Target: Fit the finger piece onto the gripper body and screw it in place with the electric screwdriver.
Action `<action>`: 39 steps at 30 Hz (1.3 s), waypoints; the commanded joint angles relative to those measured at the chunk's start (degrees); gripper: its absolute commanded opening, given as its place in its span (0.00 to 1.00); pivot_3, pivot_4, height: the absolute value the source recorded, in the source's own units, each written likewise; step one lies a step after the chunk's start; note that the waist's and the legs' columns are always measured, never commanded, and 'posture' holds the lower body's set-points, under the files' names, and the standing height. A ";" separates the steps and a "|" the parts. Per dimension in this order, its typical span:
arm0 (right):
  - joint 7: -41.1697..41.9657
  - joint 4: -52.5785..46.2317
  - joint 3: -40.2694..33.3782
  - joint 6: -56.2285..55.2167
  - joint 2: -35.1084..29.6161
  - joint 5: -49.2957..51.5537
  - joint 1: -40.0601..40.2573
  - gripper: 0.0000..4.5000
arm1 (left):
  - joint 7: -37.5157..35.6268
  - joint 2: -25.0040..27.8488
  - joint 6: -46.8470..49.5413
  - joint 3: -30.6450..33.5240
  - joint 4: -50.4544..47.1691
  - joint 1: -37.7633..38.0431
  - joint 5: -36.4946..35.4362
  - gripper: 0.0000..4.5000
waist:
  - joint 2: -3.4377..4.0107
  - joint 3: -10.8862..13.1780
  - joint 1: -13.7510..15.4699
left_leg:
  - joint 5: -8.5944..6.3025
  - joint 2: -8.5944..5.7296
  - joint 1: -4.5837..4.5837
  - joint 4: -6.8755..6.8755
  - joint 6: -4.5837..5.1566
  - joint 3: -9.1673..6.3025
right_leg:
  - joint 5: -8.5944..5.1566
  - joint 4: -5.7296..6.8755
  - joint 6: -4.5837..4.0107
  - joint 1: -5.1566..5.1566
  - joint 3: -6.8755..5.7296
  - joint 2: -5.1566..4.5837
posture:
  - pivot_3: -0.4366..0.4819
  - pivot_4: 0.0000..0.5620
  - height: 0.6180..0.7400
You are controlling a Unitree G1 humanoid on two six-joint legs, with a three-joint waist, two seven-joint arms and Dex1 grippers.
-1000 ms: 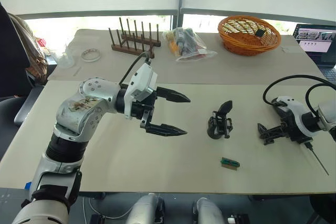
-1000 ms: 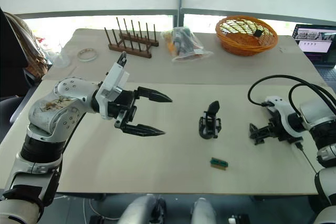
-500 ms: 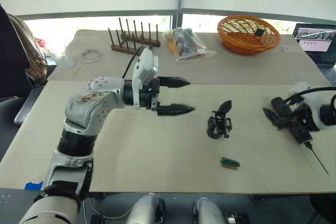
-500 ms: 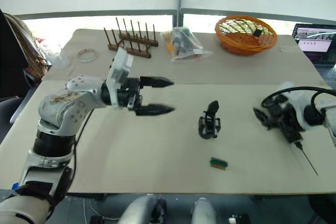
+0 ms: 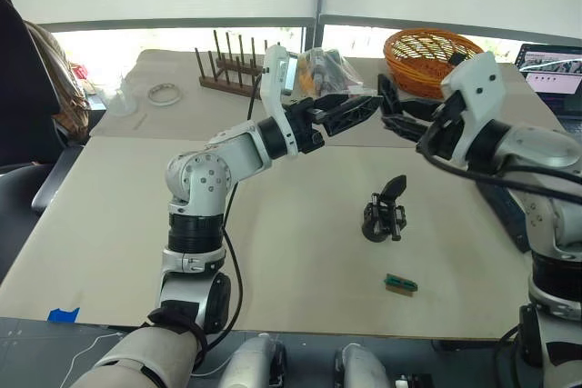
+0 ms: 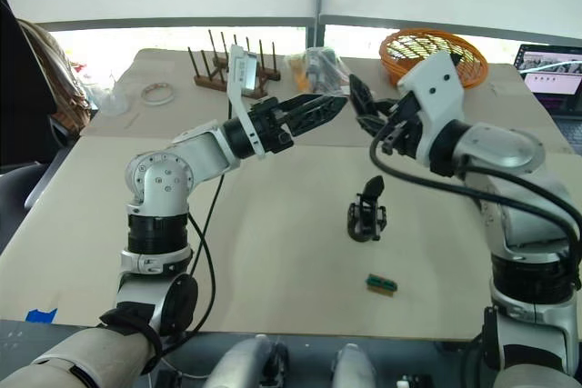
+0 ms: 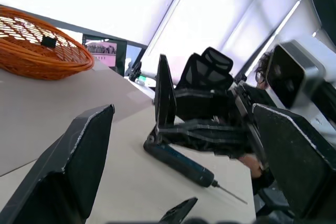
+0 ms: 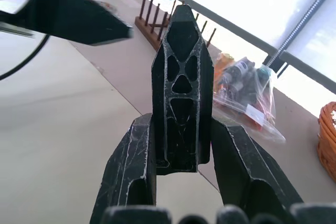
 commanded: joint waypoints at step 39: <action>18.69 11.25 -3.21 24.21 -8.46 39.24 -10.97 0.99 | -47.68 21.27 -5.56 -16.18 4.26 -8.15 1.06 0.00 | -0.01 0.01 -1.02 | -0.01 0.07 0.03 -0.09 0.01 0.15 | -0.02 -0.04 -0.06 -0.09 0.05 0.02 | 0.48 0.27 1.00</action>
